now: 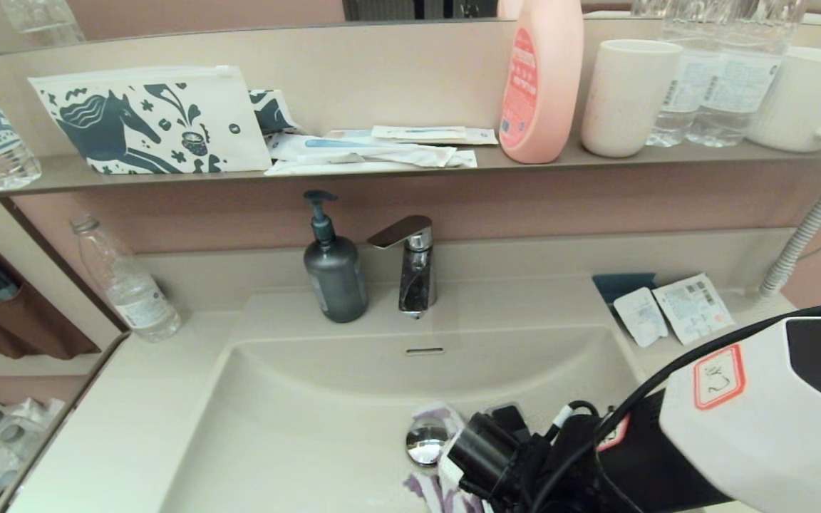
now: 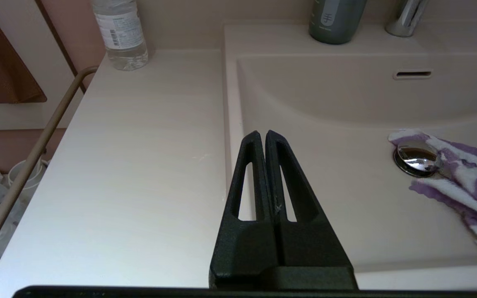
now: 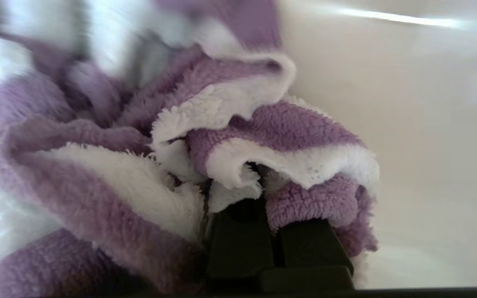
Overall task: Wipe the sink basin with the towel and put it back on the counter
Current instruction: Wipe the sink
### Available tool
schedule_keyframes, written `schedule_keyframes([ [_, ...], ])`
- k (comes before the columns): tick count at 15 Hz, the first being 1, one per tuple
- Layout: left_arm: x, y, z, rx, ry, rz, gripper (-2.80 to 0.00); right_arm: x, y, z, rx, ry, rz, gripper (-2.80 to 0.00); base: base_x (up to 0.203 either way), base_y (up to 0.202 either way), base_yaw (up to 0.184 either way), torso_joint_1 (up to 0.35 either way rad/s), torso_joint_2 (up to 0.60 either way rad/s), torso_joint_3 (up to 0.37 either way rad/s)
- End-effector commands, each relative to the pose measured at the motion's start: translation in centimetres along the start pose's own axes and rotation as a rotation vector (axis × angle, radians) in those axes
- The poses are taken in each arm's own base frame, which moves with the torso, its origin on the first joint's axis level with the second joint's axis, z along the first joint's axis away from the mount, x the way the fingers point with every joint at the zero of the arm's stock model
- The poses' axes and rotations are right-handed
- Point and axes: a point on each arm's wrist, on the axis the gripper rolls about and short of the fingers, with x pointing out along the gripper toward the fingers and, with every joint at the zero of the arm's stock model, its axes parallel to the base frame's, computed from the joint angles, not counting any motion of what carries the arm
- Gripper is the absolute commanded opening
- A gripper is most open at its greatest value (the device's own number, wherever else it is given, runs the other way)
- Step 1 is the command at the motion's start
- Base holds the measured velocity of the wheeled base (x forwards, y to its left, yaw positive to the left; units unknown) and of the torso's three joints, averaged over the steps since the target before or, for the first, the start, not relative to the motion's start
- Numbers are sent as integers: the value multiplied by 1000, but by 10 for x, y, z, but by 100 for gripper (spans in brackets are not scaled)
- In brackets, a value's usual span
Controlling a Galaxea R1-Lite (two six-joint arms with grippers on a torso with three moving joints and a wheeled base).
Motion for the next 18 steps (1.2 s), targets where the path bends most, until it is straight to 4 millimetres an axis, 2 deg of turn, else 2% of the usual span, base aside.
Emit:
schedule_keyframes([
  [1,0,0,0,0,1,0,-280,14,23,3,1,-5,24,-280,0,0,0,0,0,0],
  [3,0,0,0,0,1,0,-280,21,46,12,24,-14,81,-280,0,0,0,0,0,0],
  [8,0,0,0,0,1,0,-280,9,98,44,27,-97,275,-280,0,0,0,0,0,0],
  [10,0,0,0,0,1,0,-280,5,115,56,0,-182,284,-280,0,0,0,0,0,0],
  [13,0,0,0,0,1,0,-280,7,120,65,-27,-303,222,-280,0,0,0,0,0,0],
  [18,0,0,0,0,1,0,-280,12,103,97,24,-466,182,-280,0,0,0,0,0,0],
])
